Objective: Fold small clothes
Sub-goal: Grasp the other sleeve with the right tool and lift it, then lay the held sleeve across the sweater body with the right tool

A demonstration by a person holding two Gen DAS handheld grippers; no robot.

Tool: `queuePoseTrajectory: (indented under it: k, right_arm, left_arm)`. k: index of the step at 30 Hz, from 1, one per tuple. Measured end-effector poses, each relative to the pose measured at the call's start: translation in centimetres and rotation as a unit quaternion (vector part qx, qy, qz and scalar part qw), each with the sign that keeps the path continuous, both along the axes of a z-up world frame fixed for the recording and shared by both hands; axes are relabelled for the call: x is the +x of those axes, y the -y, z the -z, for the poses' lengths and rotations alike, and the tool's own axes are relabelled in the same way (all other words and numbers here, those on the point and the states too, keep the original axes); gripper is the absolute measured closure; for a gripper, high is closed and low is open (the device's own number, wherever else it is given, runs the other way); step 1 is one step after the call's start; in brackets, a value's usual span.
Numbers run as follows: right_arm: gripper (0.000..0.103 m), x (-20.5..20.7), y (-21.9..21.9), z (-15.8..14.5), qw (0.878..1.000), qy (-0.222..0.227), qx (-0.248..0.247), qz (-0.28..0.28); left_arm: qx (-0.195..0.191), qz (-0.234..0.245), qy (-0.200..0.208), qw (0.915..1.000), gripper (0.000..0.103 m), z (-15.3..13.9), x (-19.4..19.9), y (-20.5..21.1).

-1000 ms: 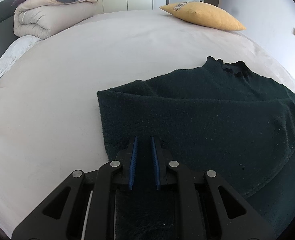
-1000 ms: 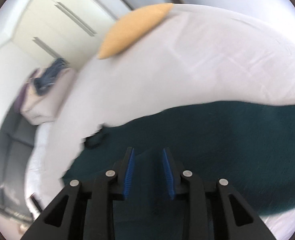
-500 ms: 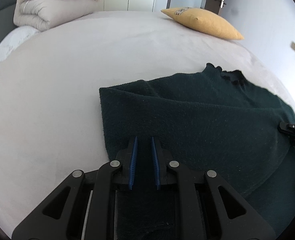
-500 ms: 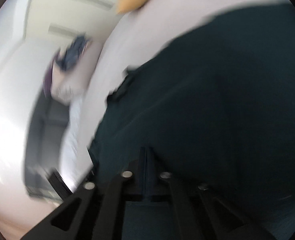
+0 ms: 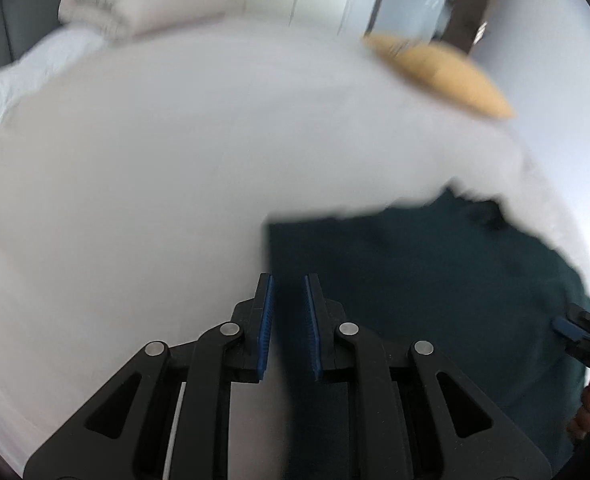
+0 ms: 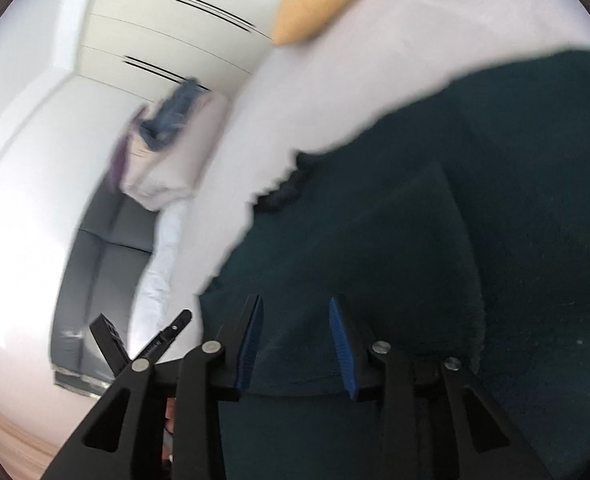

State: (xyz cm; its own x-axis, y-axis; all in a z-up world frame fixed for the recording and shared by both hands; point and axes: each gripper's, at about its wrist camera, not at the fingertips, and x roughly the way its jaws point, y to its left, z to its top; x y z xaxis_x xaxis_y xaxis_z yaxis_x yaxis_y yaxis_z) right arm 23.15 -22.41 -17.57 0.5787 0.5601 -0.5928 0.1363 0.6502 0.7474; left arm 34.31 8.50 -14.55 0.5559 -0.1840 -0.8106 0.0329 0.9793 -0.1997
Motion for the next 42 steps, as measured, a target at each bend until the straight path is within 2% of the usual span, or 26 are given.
queuePoseTrajectory:
  k: [2,4,7,8,9,13,17,19,20,22,25,28,31,32,38,42]
  right_arm:
    - [0.091,-0.5,1.7,0.9,0.999,0.0,0.033,0.018]
    - [0.092,-1.5,3.7,1.1,0.998,0.003,0.052,0.046]
    - [0.089,-4.0,6.4,0.0,0.996,0.006,0.035,0.084]
    - [0.077,-5.2,7.1,-0.7,0.995,0.006,0.027,0.096]
    - [0.06,-6.7,7.9,-1.6,0.994,0.008,0.016,0.112]
    - [0.05,-13.7,13.2,-4.6,0.981,0.054,0.011,0.184]
    - [0.046,-22.1,20.2,-5.0,0.946,0.066,0.023,0.316]
    - [0.04,-25.9,23.2,-4.2,0.921,0.06,0.046,0.381]
    - [0.042,-27.7,24.7,-3.6,0.906,0.05,0.063,0.416]
    - [0.043,-30.1,26.8,-3.1,0.887,0.064,0.099,0.446]
    - [0.043,-30.0,27.8,-3.2,0.877,0.069,0.1,0.465]
    - [0.043,-27.4,28.2,-2.6,0.881,0.054,0.115,0.456]
    - [0.043,-24.2,27.5,-2.0,0.89,0.043,0.138,0.432]
    - [0.043,-24.5,28.3,-2.0,0.89,0.042,0.144,0.431]
    - [0.044,-23.8,30.0,-1.7,0.863,0.061,0.165,0.474]
    - [0.057,-24.8,31.2,-1.7,0.856,0.065,0.165,0.487]
  left_arm:
    - [-0.026,-0.001,0.007,0.9996,0.086,1.2,-0.1,-0.8]
    - [-0.027,-0.003,0.007,0.9996,0.086,1.1,0.1,-0.8]
    - [0.001,0.002,0.004,1.0,0.086,0.5,0.6,0.2]
    - [0.003,0.0,0.001,1.0,0.086,0.2,0.7,0.3]
    - [0.004,-0.003,0.001,1.0,0.086,-0.1,0.6,0.3]
    - [0.012,0.002,0.029,0.9995,0.086,-2.2,-2.1,1.1]
    - [0.011,0.029,0.058,0.9978,0.086,-4.5,-6.2,2.8]
    - [0.0,0.036,0.059,0.9976,0.086,-5.3,-8.5,3.8]
    - [-0.006,0.042,0.059,0.9974,0.085,-5.5,-9.5,4.5]
    - [-0.021,0.06,0.052,0.9966,0.085,-5.7,-11.4,5.7]
    - [-0.046,0.071,0.035,0.9958,0.085,-5.6,-13.0,7.1]
    - [-0.062,0.077,0.01,0.995,0.085,-4.8,-13.8,8.9]
    - [-0.079,0.085,0.002,0.9933,0.085,-4.6,-14.7,10.2]
    - [-0.084,0.087,0.0,0.9927,0.085,-4.5,-14.7,10.5]
    - [-0.103,0.088,-0.014,0.9907,0.085,-4.3,-15.2,9.9]
    - [-0.118,0.077,-0.02,0.9898,0.085,-3.9,-14.3,8.3]
